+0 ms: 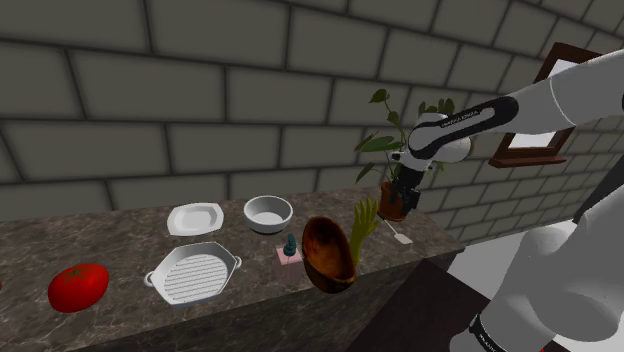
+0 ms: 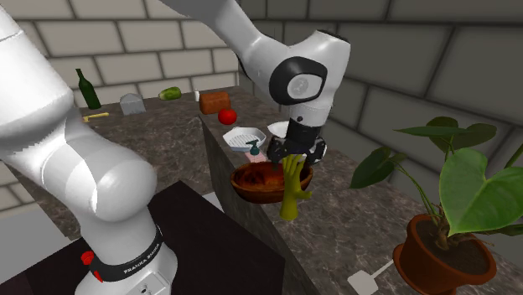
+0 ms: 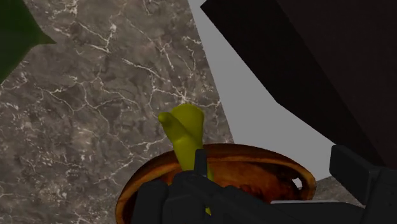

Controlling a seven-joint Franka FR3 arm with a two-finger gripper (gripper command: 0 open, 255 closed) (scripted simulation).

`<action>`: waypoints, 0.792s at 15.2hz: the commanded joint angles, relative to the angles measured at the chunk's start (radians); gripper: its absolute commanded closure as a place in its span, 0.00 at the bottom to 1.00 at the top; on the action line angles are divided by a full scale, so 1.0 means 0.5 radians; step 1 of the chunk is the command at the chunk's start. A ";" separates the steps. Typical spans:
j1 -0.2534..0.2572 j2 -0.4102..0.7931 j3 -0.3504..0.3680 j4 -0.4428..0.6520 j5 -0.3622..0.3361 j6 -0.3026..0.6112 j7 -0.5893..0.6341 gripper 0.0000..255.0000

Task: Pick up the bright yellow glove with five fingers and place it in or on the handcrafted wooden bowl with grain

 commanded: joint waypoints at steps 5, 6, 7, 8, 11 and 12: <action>0.128 0.728 -0.150 0.303 0.756 0.113 -0.972 0.00; 0.095 0.846 -0.115 0.367 0.878 0.101 -1.116 0.00; 0.050 0.956 -0.066 0.434 0.983 0.085 -1.246 0.00; 0.000 1.059 -0.014 0.502 1.074 0.068 -1.362 0.00; -0.084 1.220 0.085 0.601 1.205 0.060 -1.526 0.00; -0.089 1.239 0.099 0.597 1.227 0.078 -1.540 0.00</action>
